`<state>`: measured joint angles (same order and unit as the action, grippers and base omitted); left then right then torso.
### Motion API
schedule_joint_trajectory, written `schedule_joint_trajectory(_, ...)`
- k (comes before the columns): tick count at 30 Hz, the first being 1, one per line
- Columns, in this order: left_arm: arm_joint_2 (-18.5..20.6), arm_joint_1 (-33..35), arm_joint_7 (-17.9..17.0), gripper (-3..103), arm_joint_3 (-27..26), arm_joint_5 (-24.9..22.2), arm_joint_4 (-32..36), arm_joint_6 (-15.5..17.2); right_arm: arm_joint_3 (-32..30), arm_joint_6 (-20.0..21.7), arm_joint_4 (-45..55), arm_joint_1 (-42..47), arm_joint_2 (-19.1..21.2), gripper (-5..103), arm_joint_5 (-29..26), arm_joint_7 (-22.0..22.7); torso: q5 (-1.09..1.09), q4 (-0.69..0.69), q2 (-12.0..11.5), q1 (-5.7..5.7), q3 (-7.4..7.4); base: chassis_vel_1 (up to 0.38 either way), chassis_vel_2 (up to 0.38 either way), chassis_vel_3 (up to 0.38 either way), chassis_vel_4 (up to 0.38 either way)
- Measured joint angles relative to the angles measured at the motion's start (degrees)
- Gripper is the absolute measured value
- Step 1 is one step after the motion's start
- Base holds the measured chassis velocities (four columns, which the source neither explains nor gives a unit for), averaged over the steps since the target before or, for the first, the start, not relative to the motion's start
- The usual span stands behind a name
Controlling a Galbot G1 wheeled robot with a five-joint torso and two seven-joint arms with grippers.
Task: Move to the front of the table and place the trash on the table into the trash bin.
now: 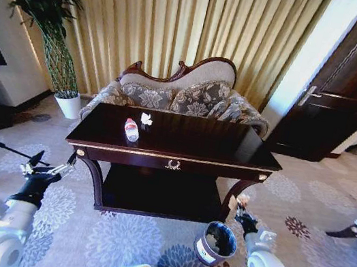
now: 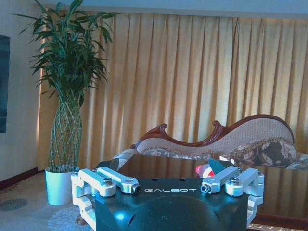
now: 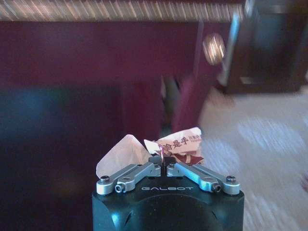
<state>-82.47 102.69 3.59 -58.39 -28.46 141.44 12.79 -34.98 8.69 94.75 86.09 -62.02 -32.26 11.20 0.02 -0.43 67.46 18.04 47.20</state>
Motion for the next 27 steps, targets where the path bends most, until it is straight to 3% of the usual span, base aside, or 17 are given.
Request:
schedule_joint_trajectory(7, -0.6, 0.6, 0.0, 100, -0.7, 0.1, 0.8, -0.2, 2.4, 1.7, -20.6, -9.8, -2.9, 1, 5.9, 1.1, -0.02, 0.0, 0.0, -0.06, -0.02, 0.0, 0.0, 0.0, 0.0)
schedule_joint_trajectory(12, -0.7, 1.0, 0.0, 100, -1.6, -0.2, 1.1, -0.3, 3.0, 1.4, -28.1, -12.8, -3.7, 1, 7.7, 1.2, 0.0, 0.0, 0.0, -0.03, -0.01, 0.0, 0.0, 0.0, 0.0)
schedule_joint_trajectory(17, -1.0, 1.1, 0.0, 100, -1.6, -0.1, 0.9, -0.5, 3.6, 1.3, -29.3, -13.5, -4.8, -2, 8.9, 1.1, -0.03, 0.0, 0.0, -0.04, -0.02, 0.0, 0.0, 0.0, 0.0)
schedule_joint_trajectory(21, -1.0, 0.8, 0.0, 100, -1.3, 0.0, 0.8, -0.5, 3.9, 1.2, -29.7, -13.7, -5.5, 7, 9.7, 0.9, -0.03, 0.0, 0.0, -0.03, -0.02, 0.0, 0.0, 0.0, 0.0)
schedule_joint_trajectory(27, -0.6, 0.3, 0.0, 100, -1.3, 0.0, 0.4, -0.5, 4.0, 1.2, -30.6, -13.9, -5.7, 34, 9.9, 0.5, -0.02, 0.0, 0.0, -0.03, -0.02, 0.0, 0.0, 0.0, 0.0)
